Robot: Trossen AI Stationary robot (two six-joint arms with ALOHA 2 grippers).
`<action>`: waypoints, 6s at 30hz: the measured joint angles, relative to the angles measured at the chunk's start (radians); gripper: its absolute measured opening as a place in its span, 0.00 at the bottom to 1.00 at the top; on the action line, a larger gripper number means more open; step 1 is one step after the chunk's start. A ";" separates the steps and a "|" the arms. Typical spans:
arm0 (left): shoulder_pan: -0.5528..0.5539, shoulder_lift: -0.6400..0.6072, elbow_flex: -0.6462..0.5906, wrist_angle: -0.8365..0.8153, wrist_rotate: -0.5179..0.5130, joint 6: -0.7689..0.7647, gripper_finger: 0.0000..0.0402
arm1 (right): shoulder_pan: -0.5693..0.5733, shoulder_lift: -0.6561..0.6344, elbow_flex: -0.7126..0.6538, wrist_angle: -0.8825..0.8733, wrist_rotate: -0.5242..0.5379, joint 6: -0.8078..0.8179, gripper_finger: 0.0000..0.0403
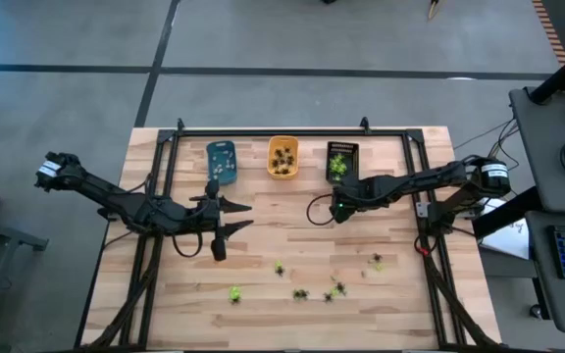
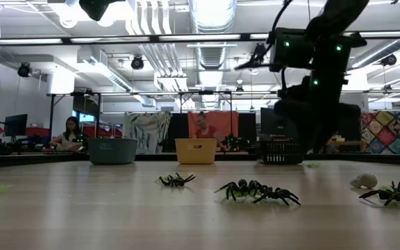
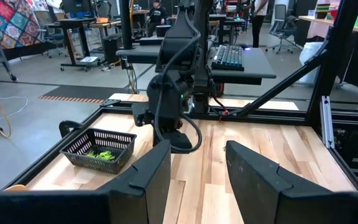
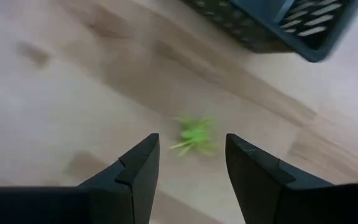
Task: Sort Halloween decoration
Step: Put the green spider toy into the black bin
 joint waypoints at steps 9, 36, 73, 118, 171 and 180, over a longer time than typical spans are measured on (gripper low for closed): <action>0.000 0.000 0.000 0.000 0.000 0.018 0.35 | 0.043 0.000 -0.047 0.057 0.100 0.033 0.43; 0.000 0.000 0.000 0.000 0.000 0.032 0.35 | 0.169 0.000 -0.275 0.386 0.291 0.119 0.35; 0.000 0.000 0.000 -0.003 0.000 0.048 0.35 | 0.142 -0.388 -0.278 0.676 0.122 -0.114 0.02; 0.000 0.001 0.000 -0.045 0.001 0.019 0.35 | -0.375 -0.223 -0.169 0.557 0.003 -0.390 0.37; -0.162 0.417 0.002 -0.526 0.442 -1.173 0.35 | 0.214 -0.241 0.065 0.263 -0.066 -0.364 0.24; -0.186 0.562 0.174 -0.648 0.421 -1.156 0.32 | 0.214 -0.241 0.065 0.264 -0.066 -0.379 0.24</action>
